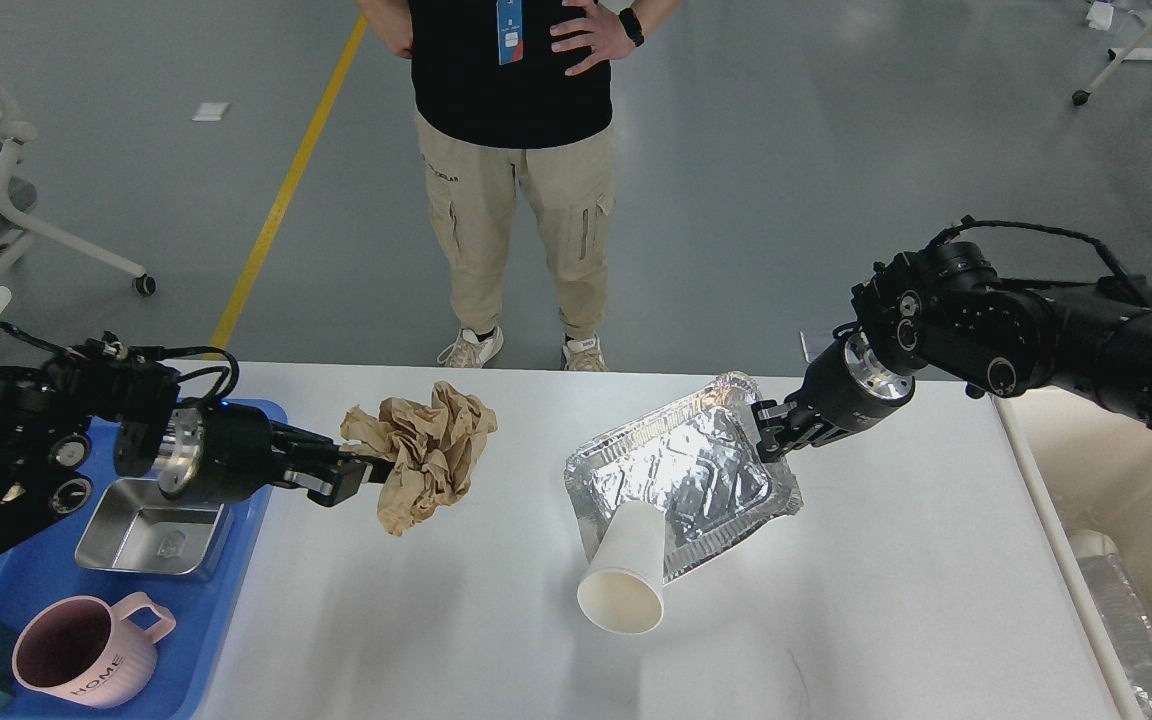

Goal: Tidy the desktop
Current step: 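Raise the crumpled paper high and swing it toward the foil tray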

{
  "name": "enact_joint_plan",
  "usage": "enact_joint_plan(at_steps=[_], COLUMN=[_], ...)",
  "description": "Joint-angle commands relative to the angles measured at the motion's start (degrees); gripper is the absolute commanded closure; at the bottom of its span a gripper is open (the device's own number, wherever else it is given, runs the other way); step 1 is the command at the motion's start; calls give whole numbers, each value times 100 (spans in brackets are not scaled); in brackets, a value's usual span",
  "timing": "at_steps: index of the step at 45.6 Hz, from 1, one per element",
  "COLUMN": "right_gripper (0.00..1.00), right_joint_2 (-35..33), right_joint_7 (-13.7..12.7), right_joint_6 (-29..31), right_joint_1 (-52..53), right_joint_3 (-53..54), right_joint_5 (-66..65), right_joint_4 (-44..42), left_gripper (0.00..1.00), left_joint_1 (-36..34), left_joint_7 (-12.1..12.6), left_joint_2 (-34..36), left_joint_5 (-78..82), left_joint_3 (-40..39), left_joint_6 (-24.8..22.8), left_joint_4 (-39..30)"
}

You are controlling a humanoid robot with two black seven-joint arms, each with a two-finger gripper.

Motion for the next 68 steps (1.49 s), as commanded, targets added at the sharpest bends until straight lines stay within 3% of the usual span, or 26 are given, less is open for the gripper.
enact_joint_plan(at_steps=[1,17,33,42,52,68], right_gripper=[100,100,100,100,100,100], right_joint_2=[42,78,130,148,157,174], right_joint_7=[0,0,0,0,0,0], right_joint_6=[10,37,63,81,81,81], right_joint_1=[11,20,99,116,151,195], right_joint_3=[-19,-45,-45,-45,-45,-45], right_joint_5=[0,-8,-8,-8,0,0], right_joint_4=[0,18,18,26,26,26], left_gripper=[100,100,99,99,99,98], left_joint_1=[39,48,-225,-470,-1156,-2141], left_joint_7=[-54,-37,-28,34,16,25], left_joint_2=[640,1072,501,228,-220,-1433], left_joint_5=[-617,-2130,-2297,-2069,-1304,-136], left_joint_3=[-459,-1848,-1945,-1726,-934,208], left_joint_6=[-55,-293,-372,-591,-794,-926], left_joint_4=[-551,-631,-411,-261,-156,415])
